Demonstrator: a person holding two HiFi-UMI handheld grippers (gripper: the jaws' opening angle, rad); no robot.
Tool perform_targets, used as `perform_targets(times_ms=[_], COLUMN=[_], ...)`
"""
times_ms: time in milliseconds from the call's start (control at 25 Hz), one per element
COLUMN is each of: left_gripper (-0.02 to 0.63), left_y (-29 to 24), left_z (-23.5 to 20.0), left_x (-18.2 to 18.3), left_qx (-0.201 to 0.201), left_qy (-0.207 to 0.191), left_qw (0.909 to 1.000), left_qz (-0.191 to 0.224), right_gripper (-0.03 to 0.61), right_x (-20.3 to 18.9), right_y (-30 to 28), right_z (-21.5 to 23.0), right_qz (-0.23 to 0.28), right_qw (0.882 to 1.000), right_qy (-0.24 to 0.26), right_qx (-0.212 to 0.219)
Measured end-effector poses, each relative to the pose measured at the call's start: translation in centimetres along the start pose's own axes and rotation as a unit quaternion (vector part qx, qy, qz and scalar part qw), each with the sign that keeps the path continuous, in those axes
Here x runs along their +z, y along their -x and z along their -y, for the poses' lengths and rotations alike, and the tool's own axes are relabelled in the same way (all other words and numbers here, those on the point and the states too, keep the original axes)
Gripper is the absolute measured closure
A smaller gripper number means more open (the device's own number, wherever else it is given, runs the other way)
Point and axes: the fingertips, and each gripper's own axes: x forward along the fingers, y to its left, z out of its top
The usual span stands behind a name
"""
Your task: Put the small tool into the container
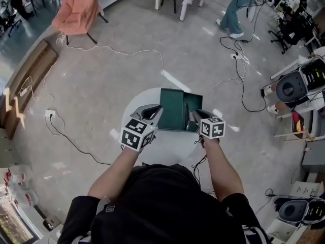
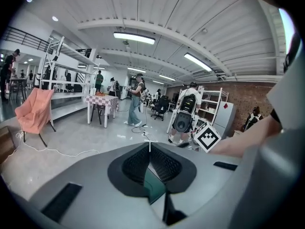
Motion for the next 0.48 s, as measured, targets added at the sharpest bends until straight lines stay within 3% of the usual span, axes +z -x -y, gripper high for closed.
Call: perform_targets(times_ms=[200, 480], left_gripper=[0.598, 0.6], left_y=[1.7, 2.7], left_z=[-0.7, -1.8], left_x=[1.9, 4.3], left_qx=[-0.012, -0.029], left_qy=[-0.037, -0.034], left_qw=[0.999, 0.9972], left_qz=[0.024, 0.06], right_gripper=[0.566, 0.567], right_x=[5.3, 10.8], right_y=[4.3, 11.4], right_z=[-4.1, -8.1], right_qz=[0.069, 0.169], right_qw=[0.997, 0.983], right_qy=[0.046, 0.065], right_qx=[-0.009, -0.021])
